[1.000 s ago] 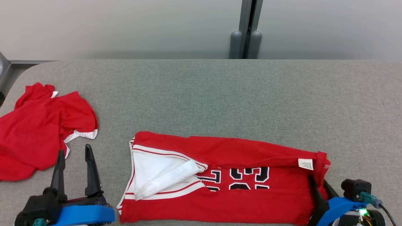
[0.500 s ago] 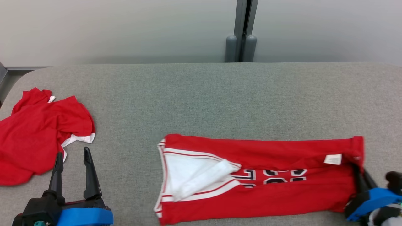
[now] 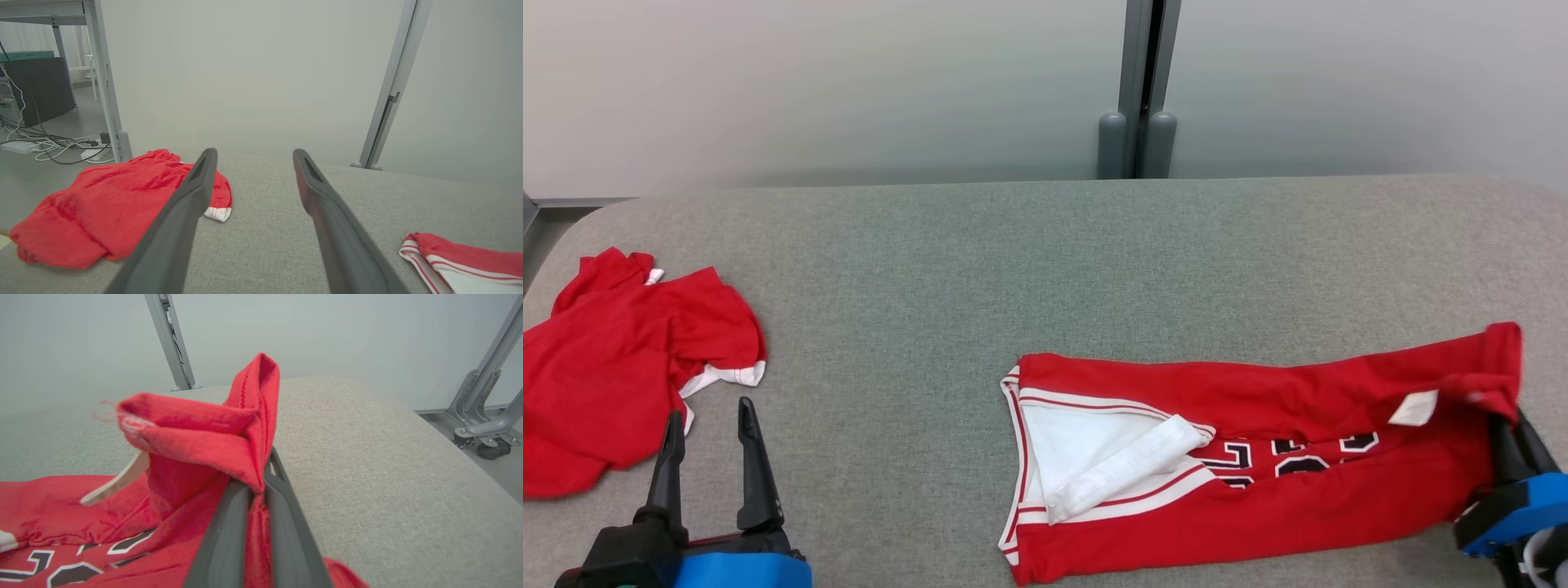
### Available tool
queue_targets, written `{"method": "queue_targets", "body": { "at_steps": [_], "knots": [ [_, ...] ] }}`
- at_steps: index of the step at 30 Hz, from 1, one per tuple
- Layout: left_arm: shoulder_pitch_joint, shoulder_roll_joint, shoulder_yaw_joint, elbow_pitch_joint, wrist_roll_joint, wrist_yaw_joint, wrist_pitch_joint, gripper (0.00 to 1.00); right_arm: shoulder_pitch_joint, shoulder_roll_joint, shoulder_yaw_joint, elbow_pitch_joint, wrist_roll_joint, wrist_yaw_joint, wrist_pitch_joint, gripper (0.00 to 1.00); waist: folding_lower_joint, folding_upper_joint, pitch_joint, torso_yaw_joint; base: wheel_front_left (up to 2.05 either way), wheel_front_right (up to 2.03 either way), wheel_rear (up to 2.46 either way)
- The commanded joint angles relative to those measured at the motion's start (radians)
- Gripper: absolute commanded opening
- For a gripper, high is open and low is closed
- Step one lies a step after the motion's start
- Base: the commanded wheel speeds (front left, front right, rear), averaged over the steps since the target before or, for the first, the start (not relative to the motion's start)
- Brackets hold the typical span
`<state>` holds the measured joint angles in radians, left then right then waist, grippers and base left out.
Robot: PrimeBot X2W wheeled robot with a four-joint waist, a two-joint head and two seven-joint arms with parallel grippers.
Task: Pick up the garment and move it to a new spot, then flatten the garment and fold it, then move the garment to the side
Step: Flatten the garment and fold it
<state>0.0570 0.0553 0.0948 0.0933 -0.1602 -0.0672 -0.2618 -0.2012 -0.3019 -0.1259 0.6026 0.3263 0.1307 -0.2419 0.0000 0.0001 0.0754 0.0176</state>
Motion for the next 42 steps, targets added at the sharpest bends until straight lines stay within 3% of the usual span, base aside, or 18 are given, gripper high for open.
{"method": "queue_targets", "body": {
  "at_steps": [1, 11, 17, 26, 39, 40, 41, 42],
  "knots": [
    [0.010, -0.003, 0.008, 0.001, 0.005, -0.002, -0.004, 1.00, 0.016, 0.021, 0.015, -0.043, -0.003, 0.000, 0.000, 0.00, 0.0000, -0.0001, -0.003, -0.002, 0.00, 0.00, 0.00],
    [-0.001, -0.005, 0.003, 0.008, 0.009, -0.006, -0.004, 1.00, 0.056, 0.121, 0.159, -0.253, -0.022, 0.000, 0.067, 0.00, 0.0000, -0.0001, 0.002, -0.003, 0.00, 0.00, 0.00],
    [-0.028, -0.005, -0.021, 0.021, 0.002, -0.009, -0.004, 1.00, 0.013, 0.180, 0.272, -0.296, -0.036, 0.000, 0.097, 0.00, 0.0000, -0.0001, 0.013, 0.015, 0.00, 0.00, 0.00],
    [-0.054, -0.005, -0.055, 0.035, -0.013, 0.003, -0.004, 1.00, -0.062, 0.240, 0.398, -0.228, -0.046, 0.000, 0.090, 0.00, 0.0000, -0.0001, 0.030, 0.062, 0.00, 0.00, 0.00],
    [-0.087, -0.005, -0.095, 0.055, -0.033, 0.013, -0.004, 1.00, -0.166, 0.250, 0.530, -0.072, 0.034, 0.000, 0.049, 0.00, 0.0000, -0.0001, 0.055, 0.123, 0.00, 0.00, 0.00],
    [-0.087, -0.005, -0.098, 0.058, -0.032, 0.013, -0.004, 1.00, -0.171, 0.251, 0.537, -0.062, 0.041, 0.000, 0.043, 0.39, 0.0000, -0.0001, 0.056, 0.125, 0.00, 0.00, 0.00],
    [-0.088, -0.005, -0.100, 0.059, -0.033, 0.014, -0.004, 1.00, -0.175, 0.251, 0.543, -0.047, 0.050, 0.000, 0.045, 1.00, 0.0000, -0.0001, 0.056, 0.125, 0.00, 0.00, 0.00],
    [-0.089, -0.005, -0.100, 0.061, -0.035, 0.015, -0.004, 1.00, -0.183, 0.251, 0.554, -0.039, 0.056, 0.000, 0.040, 1.00, 0.0000, -0.0001, 0.056, 0.123, 0.00, 0.00, 0.00]
  ]
}}
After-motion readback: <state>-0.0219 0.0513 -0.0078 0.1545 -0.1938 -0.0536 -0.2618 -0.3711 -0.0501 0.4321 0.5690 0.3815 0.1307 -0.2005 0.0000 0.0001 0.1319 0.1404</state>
